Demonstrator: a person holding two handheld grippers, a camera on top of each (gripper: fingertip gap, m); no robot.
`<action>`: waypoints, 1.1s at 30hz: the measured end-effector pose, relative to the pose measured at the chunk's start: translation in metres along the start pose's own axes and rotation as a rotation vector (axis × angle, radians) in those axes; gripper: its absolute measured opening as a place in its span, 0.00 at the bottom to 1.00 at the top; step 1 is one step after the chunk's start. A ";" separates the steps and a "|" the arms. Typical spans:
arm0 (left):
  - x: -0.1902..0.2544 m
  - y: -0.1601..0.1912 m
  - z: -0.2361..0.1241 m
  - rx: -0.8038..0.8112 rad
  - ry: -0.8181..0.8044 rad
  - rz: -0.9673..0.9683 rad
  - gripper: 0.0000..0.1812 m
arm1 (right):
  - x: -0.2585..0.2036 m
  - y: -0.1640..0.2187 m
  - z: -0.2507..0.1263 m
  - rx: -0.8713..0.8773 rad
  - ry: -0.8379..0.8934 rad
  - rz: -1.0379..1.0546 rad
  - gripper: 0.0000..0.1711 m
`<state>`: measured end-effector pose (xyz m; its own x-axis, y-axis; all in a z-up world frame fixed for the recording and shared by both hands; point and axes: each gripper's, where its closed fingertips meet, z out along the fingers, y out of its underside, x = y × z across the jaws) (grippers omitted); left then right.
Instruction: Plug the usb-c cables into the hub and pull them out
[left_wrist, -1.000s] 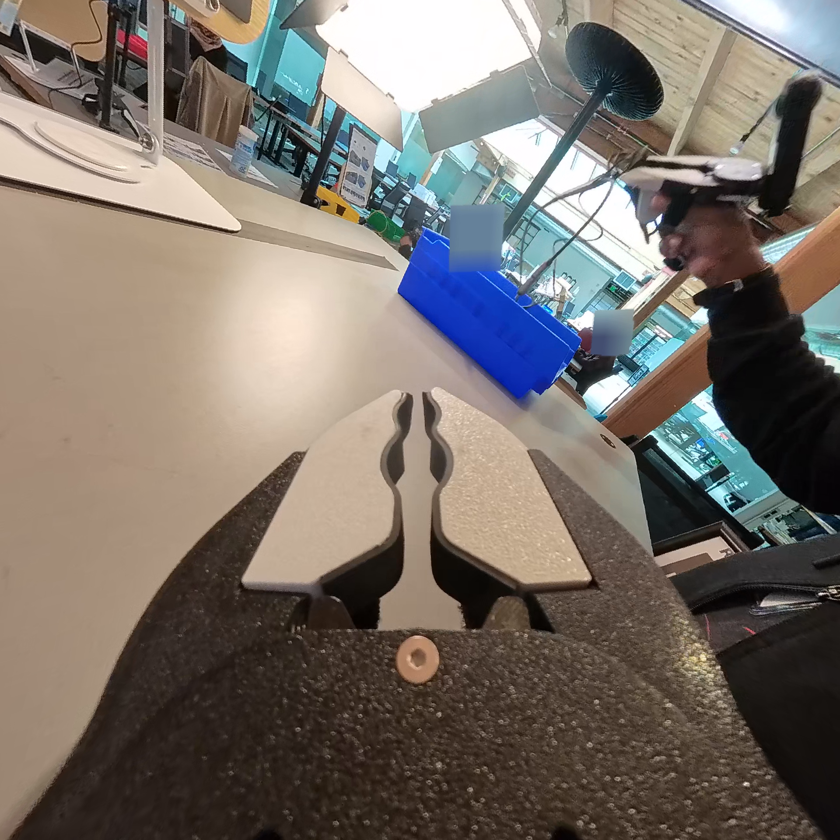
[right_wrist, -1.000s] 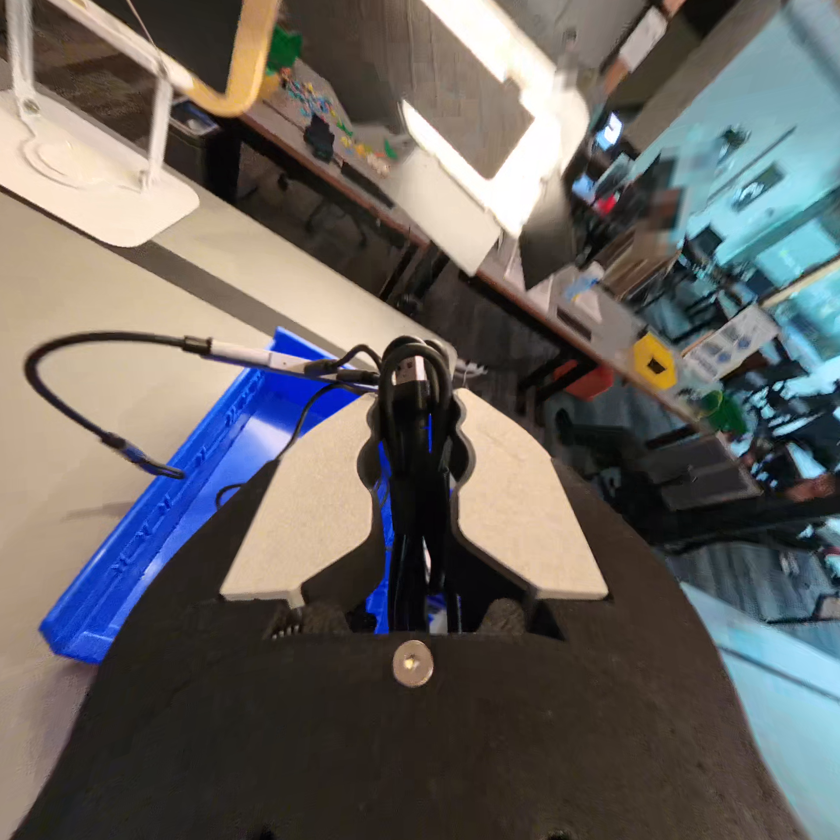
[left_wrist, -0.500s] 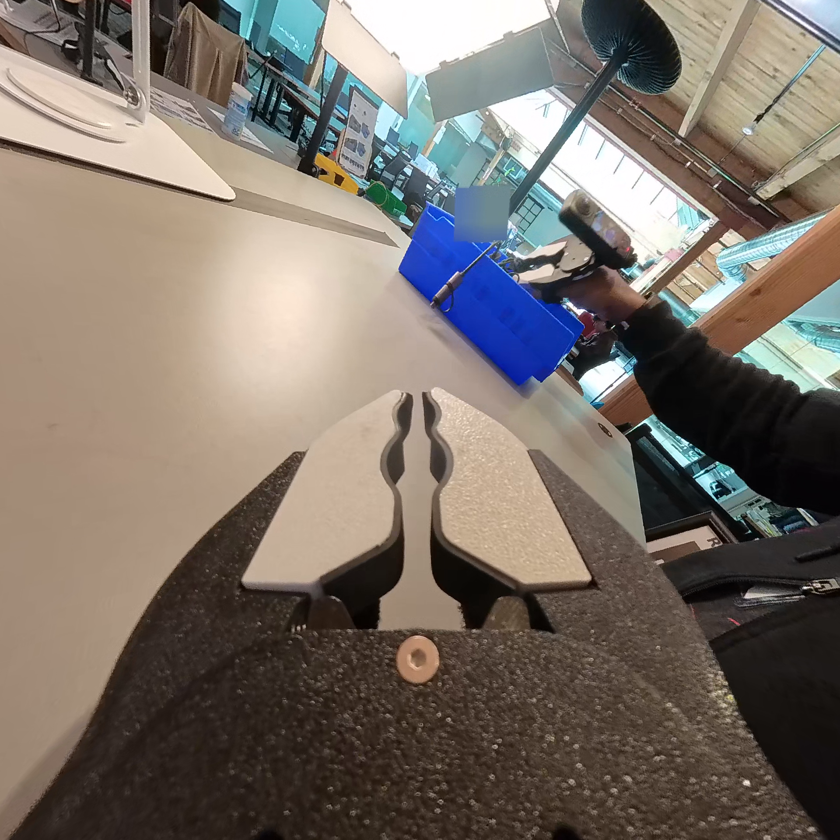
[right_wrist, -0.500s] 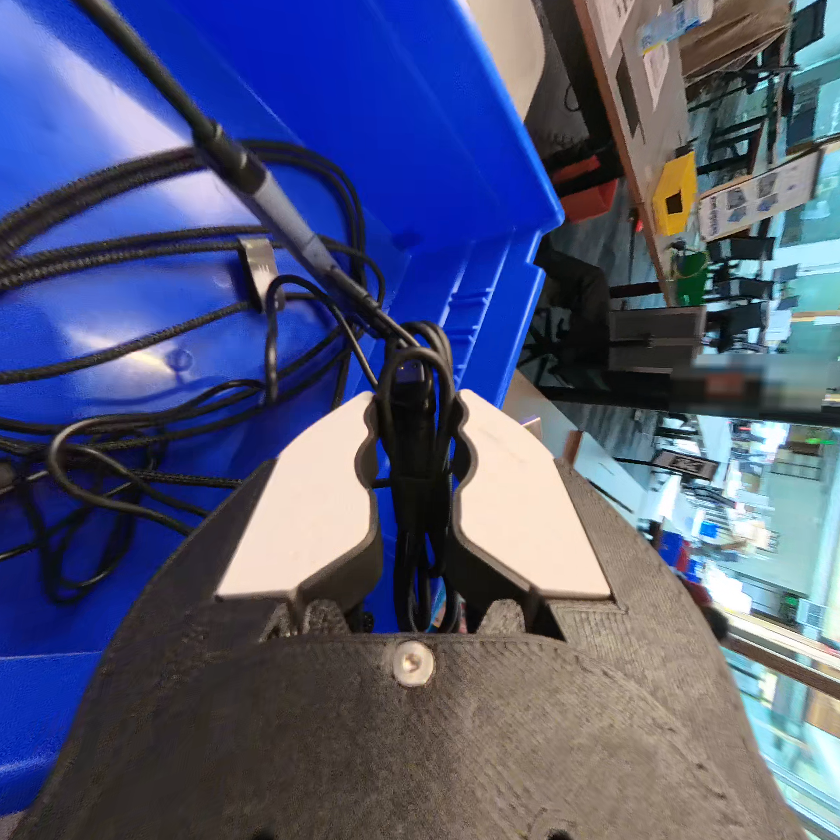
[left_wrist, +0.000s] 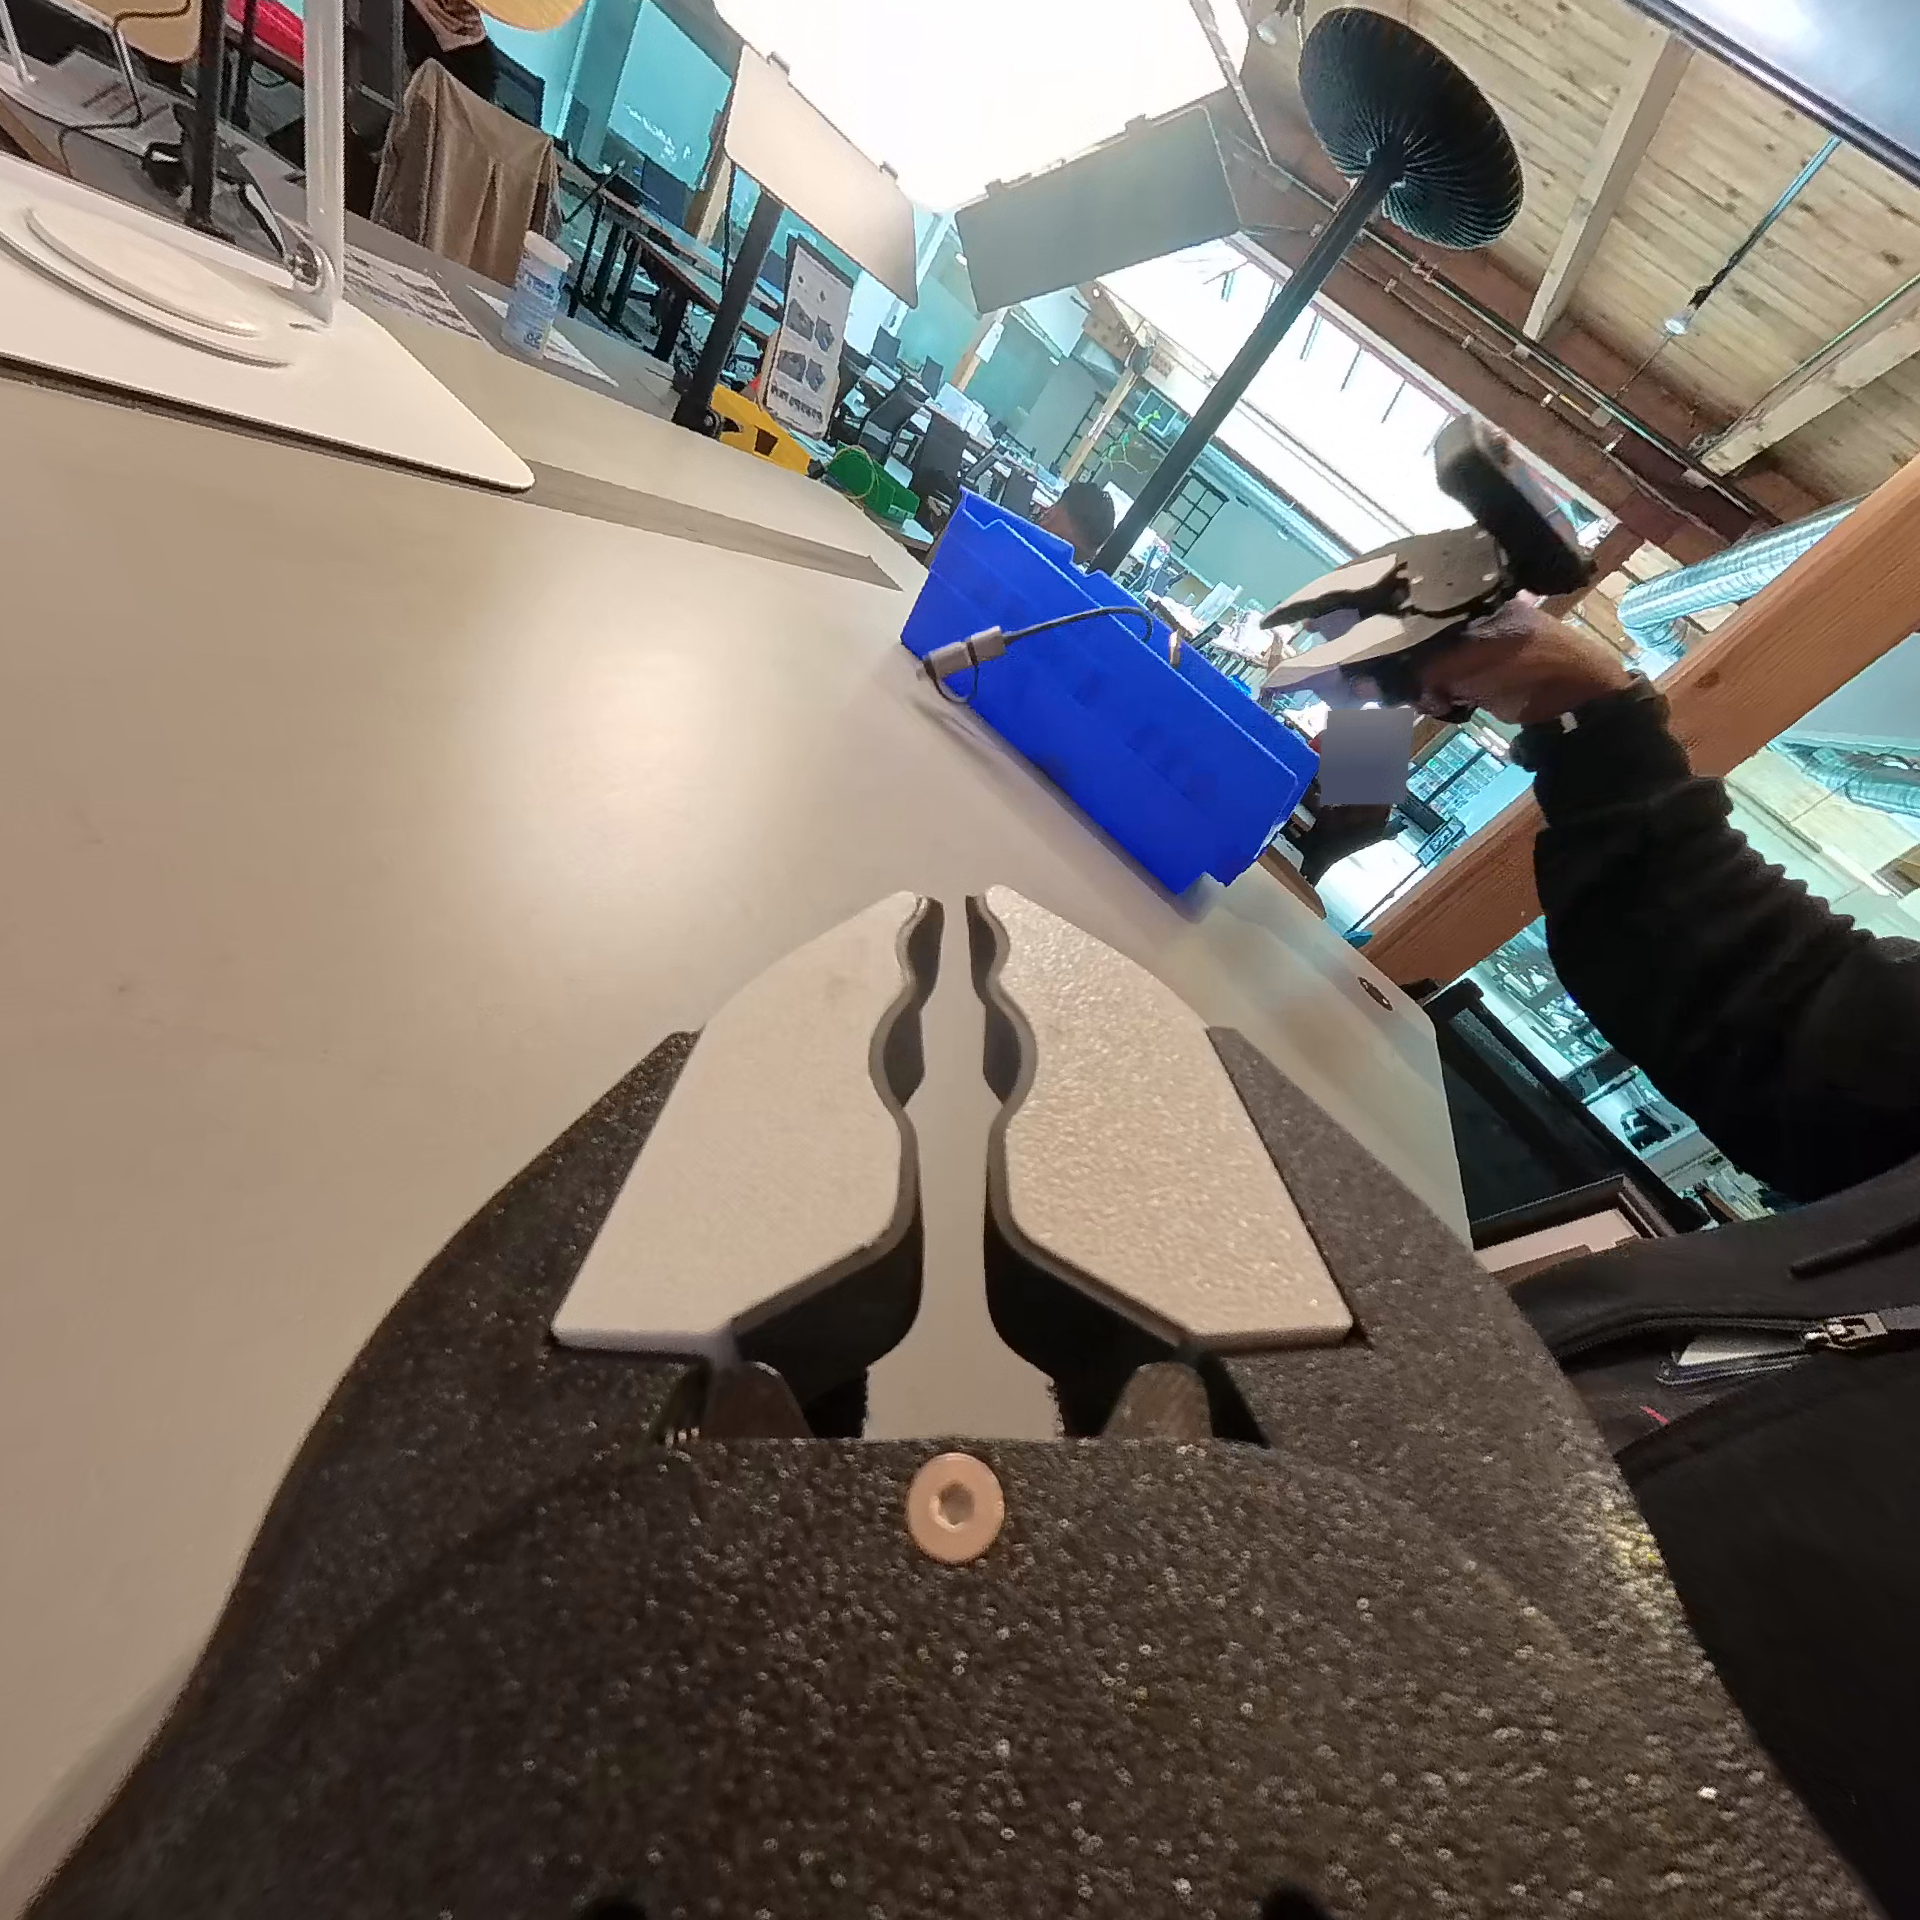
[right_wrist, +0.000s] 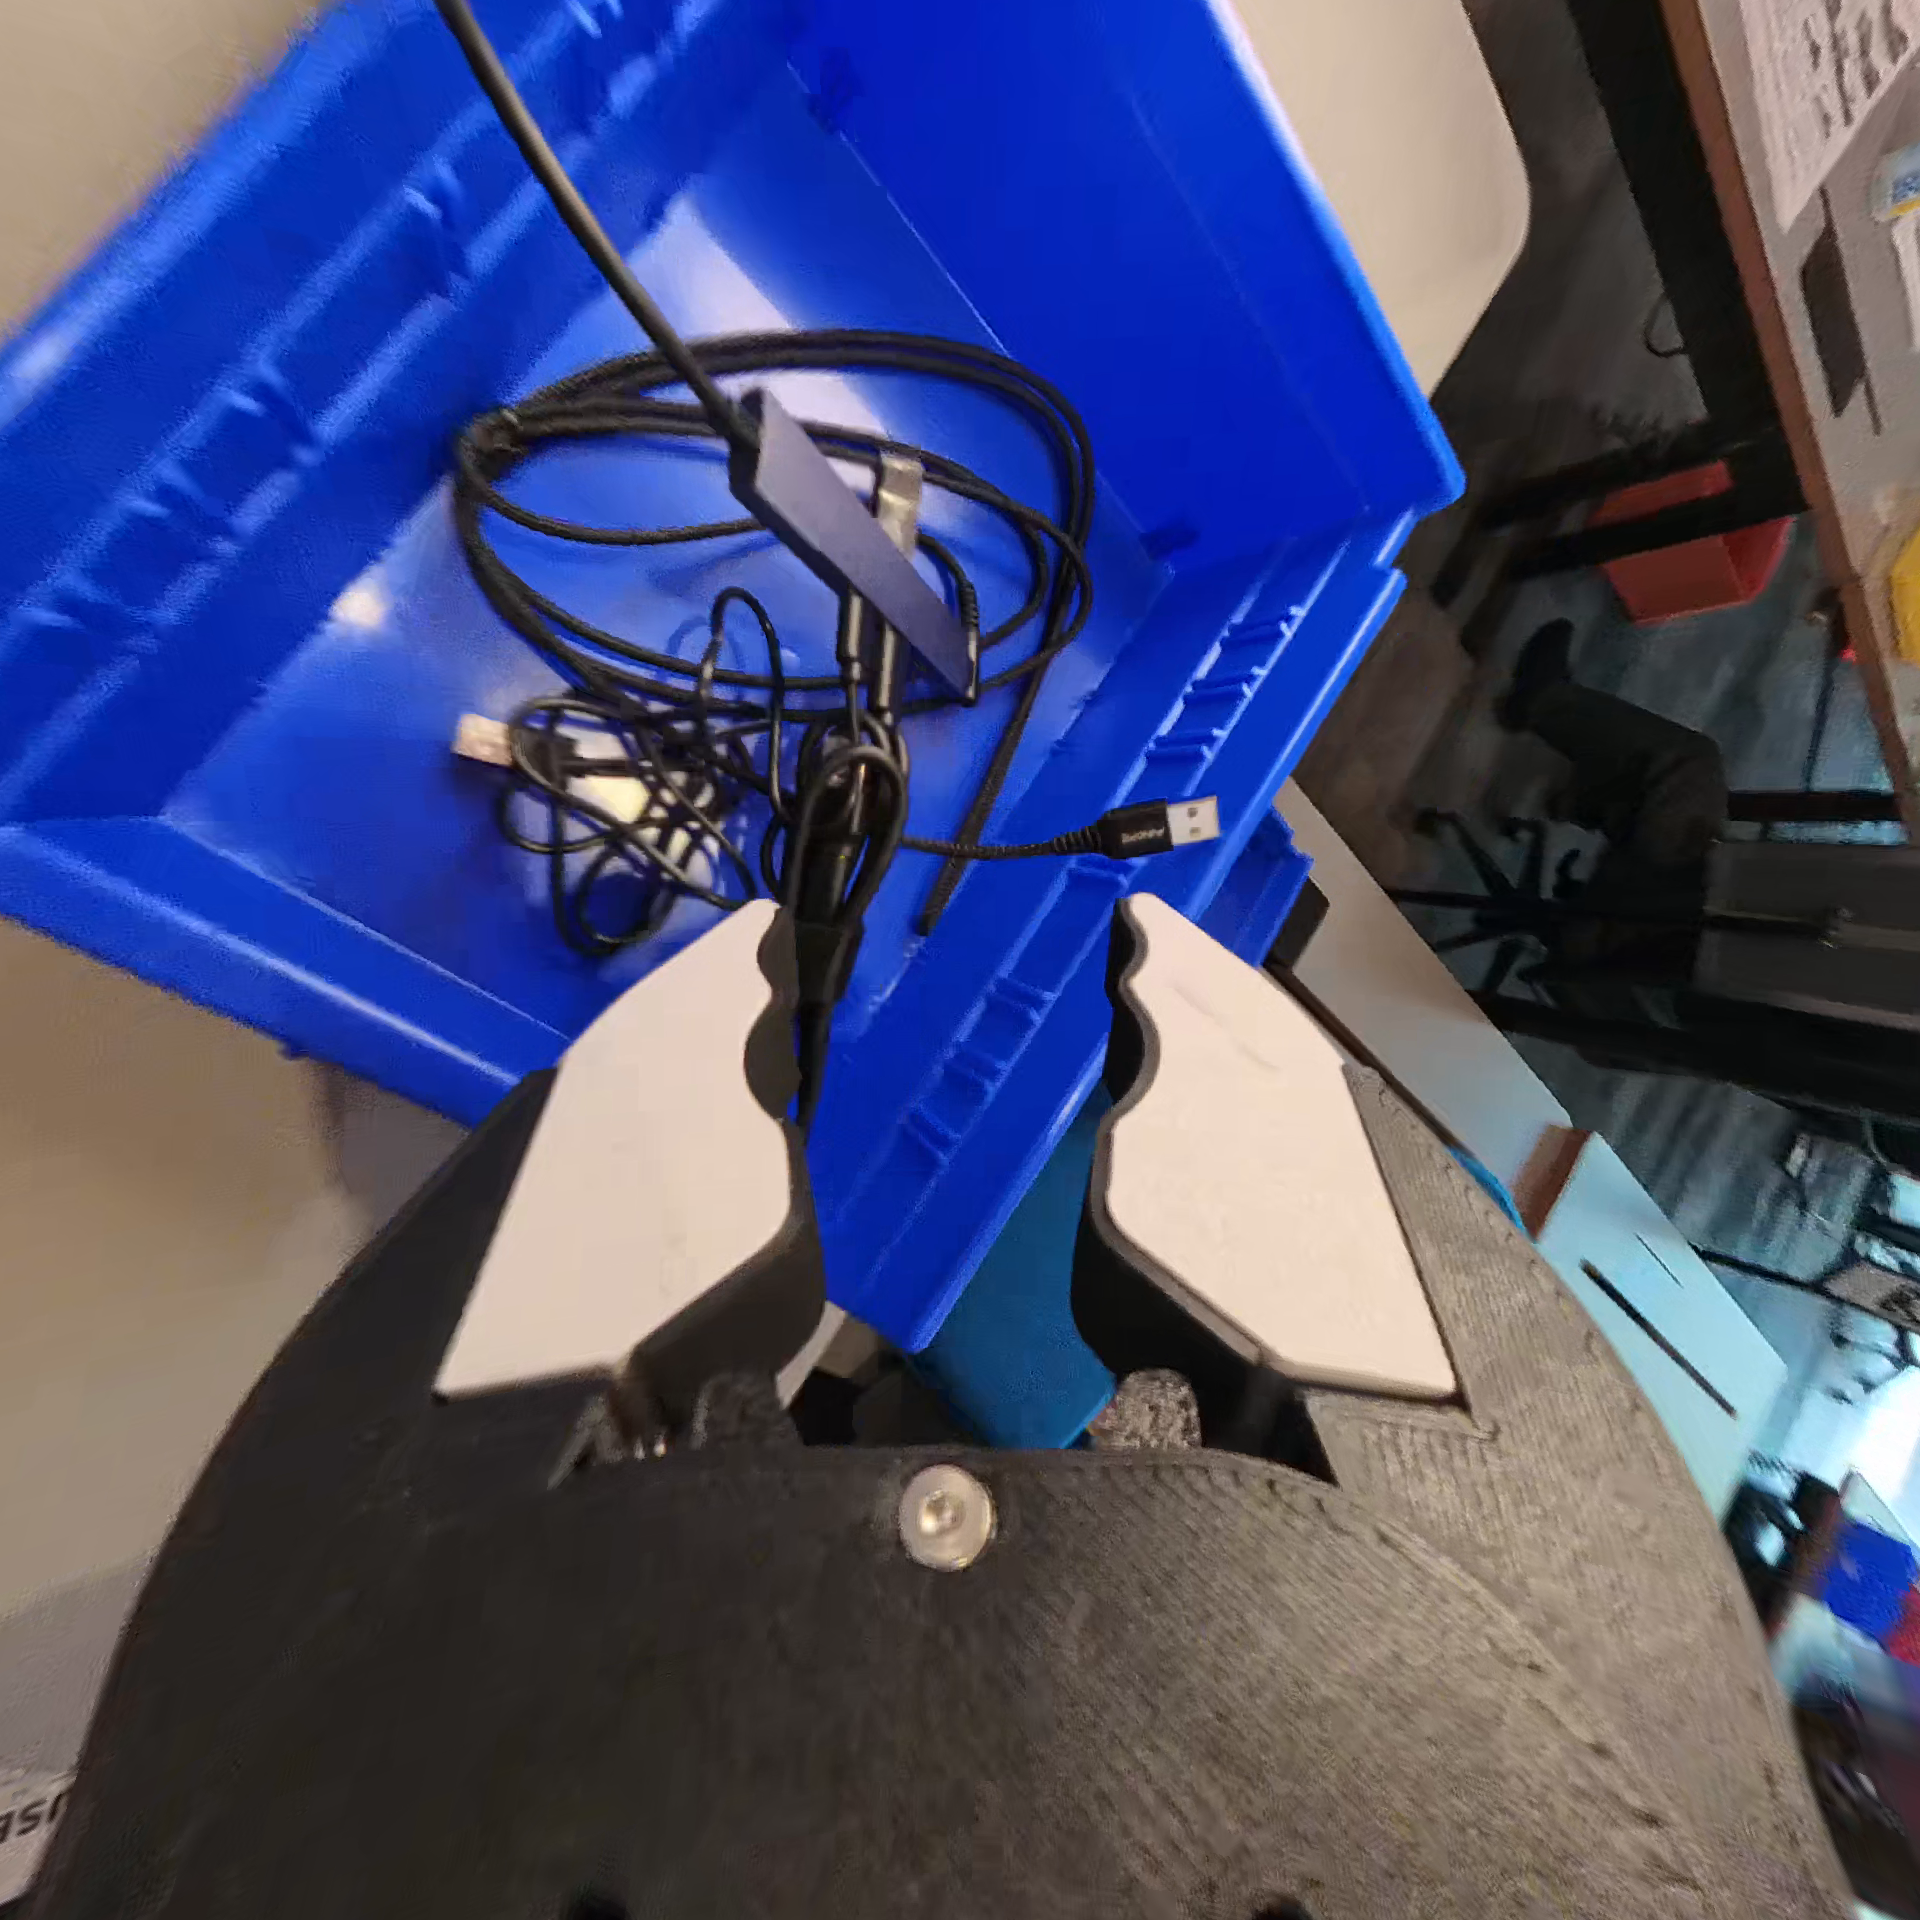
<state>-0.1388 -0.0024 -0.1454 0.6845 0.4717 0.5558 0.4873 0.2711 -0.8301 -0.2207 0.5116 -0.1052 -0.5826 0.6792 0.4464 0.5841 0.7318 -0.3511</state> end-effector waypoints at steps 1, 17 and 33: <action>0.000 0.000 0.000 -0.003 0.000 -0.002 0.03 | -0.004 -0.008 -0.008 0.056 -0.021 -0.007 0.35; 0.000 -0.002 -0.003 0.028 -0.007 0.003 0.03 | -0.050 -0.113 0.041 0.272 0.005 -0.154 0.02; 0.010 0.016 0.005 -0.096 0.059 -0.037 0.05 | -0.032 -0.051 0.021 0.342 0.149 0.200 0.05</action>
<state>-0.1268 0.0104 -0.1531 0.6942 0.4122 0.5901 0.5607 0.2045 -0.8024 -0.2432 0.4536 -0.1187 -0.3739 0.8123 0.4476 0.4413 0.5803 -0.6845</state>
